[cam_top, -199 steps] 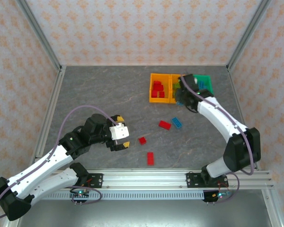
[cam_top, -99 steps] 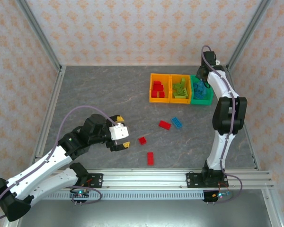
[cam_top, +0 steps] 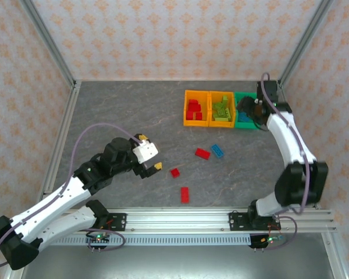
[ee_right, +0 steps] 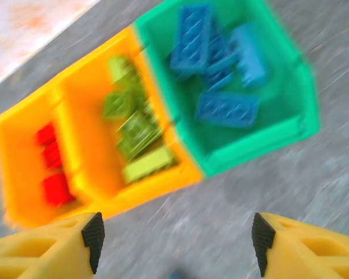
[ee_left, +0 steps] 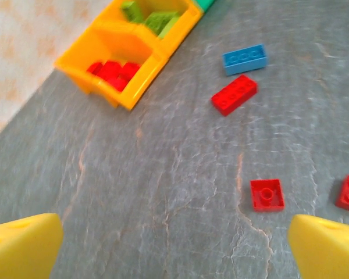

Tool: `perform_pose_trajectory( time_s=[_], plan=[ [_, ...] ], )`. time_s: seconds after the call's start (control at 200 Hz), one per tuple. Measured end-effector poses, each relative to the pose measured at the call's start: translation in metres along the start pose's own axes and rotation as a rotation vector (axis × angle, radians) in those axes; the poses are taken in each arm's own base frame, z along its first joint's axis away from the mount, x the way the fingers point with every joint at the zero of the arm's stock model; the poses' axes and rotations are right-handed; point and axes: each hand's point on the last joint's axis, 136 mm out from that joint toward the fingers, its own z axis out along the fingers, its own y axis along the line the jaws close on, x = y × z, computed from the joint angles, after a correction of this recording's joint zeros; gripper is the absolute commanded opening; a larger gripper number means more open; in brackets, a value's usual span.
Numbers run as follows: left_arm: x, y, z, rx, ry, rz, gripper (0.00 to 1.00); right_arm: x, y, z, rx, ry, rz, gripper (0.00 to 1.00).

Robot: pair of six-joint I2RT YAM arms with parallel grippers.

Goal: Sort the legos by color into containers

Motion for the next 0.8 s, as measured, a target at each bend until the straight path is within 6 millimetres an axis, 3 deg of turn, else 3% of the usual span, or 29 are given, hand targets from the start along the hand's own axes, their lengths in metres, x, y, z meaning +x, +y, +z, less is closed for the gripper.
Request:
perform_pose_trajectory(
  time_s=[0.075, 0.17, 0.27, 0.345, 0.42, 0.566, 0.686, 0.801],
  plan=[
    [-0.001, 0.012, 0.008, -0.044, 0.046, -0.102, 0.91, 0.044, 0.026, -0.020, -0.110, 0.055, -0.041, 0.75],
    [-0.015, 0.026, 0.018, -0.078, 0.084, -0.245, 0.87, 0.116, 0.060, -0.040, -0.243, 0.181, -0.128, 0.76],
    [-0.030, 0.034, 0.030, -0.092, 0.103, -0.398, 0.82, 0.171, 0.067, -0.056, -0.306, 0.284, -0.170, 0.76],
    [-0.022, 0.030, 0.043, -0.088, 0.142, -0.499, 0.80, 0.199, 0.067, -0.065, -0.324, 0.338, -0.180, 0.76],
    [-0.008, 0.014, 0.057, -0.055, 0.200, -0.558, 0.73, 0.217, 0.069, -0.072, -0.341, 0.377, -0.192, 0.76],
    [0.020, -0.040, 0.093, 0.060, 0.374, -0.552, 0.61, 0.234, 0.071, -0.079, -0.347, 0.429, -0.207, 0.76],
    [0.041, -0.079, 0.120, 0.132, 0.515, -0.489, 0.61, 0.238, 0.064, -0.078, -0.320, 0.449, -0.209, 0.76],
    [0.063, -0.103, 0.135, 0.167, 0.612, -0.443, 0.61, 0.243, 0.057, -0.075, -0.294, 0.462, -0.209, 0.76]
  ],
)
